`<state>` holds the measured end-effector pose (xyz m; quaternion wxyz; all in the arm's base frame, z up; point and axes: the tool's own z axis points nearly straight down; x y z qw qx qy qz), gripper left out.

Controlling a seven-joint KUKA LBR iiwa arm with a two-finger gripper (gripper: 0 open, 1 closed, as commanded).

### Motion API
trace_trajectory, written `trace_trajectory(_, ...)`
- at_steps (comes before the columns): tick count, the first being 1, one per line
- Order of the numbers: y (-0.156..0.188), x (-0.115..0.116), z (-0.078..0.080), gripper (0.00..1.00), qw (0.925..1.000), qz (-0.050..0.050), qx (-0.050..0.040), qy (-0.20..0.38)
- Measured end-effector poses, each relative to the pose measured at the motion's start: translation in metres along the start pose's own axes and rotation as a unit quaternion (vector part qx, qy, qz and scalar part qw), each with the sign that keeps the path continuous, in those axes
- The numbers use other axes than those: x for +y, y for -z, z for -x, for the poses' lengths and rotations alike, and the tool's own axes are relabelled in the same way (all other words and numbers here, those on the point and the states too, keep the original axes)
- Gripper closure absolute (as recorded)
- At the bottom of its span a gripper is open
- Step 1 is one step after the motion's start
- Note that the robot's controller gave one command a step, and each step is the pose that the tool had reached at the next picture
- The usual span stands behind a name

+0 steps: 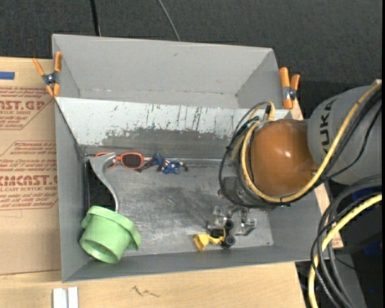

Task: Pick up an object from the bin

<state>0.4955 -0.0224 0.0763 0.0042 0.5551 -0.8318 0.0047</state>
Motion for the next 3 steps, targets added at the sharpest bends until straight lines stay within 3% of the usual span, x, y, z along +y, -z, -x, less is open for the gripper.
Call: trace_trajectory(3, 0.0000, 0.0000, 0.0001, 1.00, 1.0000, 0.000, -0.0004, 0.000)
